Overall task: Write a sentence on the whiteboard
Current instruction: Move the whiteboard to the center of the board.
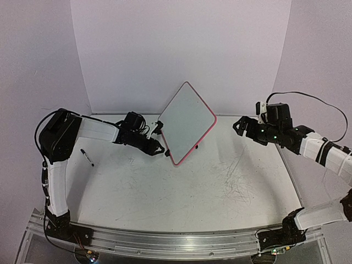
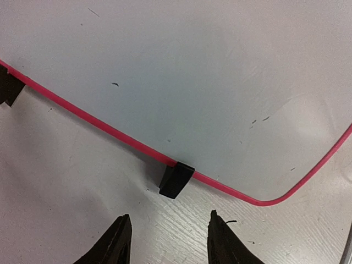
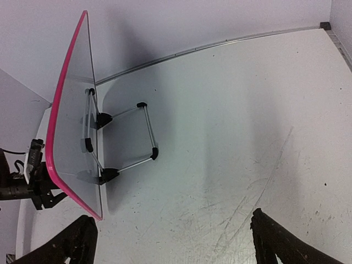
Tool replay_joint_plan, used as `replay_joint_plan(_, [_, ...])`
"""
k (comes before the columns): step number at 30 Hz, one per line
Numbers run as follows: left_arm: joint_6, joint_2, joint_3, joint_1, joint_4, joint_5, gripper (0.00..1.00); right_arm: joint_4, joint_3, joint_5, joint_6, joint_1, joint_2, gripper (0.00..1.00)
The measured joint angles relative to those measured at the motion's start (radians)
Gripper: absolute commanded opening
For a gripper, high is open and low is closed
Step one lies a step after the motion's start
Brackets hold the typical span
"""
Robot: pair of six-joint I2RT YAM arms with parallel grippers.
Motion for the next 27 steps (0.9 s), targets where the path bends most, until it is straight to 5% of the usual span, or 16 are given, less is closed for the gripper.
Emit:
replay_joint_plan(13, [0.175,0.160,0.119,-0.052,-0.055,-0.007,0.34,0.001,-0.001,0.001,0.013,0.000,-0.015,0.98])
replay_joint_plan(27, [0.170,0.202,0.193,-0.113,-0.070,-0.152,0.17,0.001,-0.003,0.007,0.039,0.000,-0.025,0.98])
